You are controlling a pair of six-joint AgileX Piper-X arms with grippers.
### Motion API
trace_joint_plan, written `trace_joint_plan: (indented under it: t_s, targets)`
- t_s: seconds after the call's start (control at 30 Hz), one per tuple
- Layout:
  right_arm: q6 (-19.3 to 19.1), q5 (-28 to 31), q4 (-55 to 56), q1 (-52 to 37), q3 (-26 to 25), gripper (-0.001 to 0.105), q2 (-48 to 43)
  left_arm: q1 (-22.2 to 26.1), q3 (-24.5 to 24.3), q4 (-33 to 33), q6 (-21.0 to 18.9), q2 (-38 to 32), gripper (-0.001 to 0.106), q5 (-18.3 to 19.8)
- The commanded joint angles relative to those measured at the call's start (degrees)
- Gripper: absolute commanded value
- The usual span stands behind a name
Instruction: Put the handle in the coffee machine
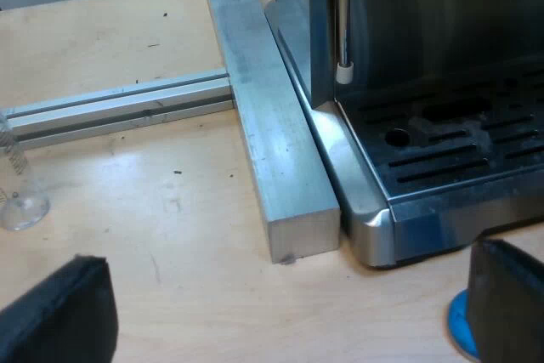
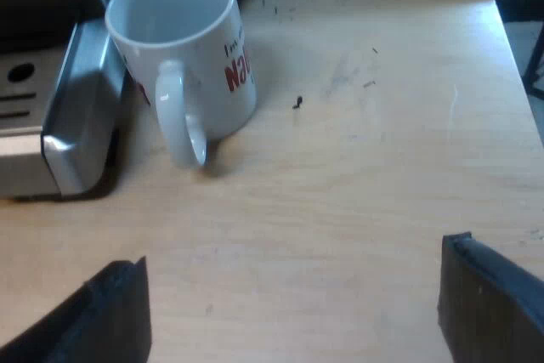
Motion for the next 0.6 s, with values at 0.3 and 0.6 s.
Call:
trace_joint_plan:
  t_s: [0.3, 0.6]
  targets:
    - [-4.41, -0.51, 8.94, 0.61, -7.58, 0.071, 9.73, 0.16, -0.14, -0.79, -0.08, -7.88, 0.084, 0.30]
    - [-4.84, -0.59, 10.49, 6.91, -14.93, 0.071, 20.87, 0.16, -0.29, -0.61, 1.72, -7.50, 0.084, 7.27]
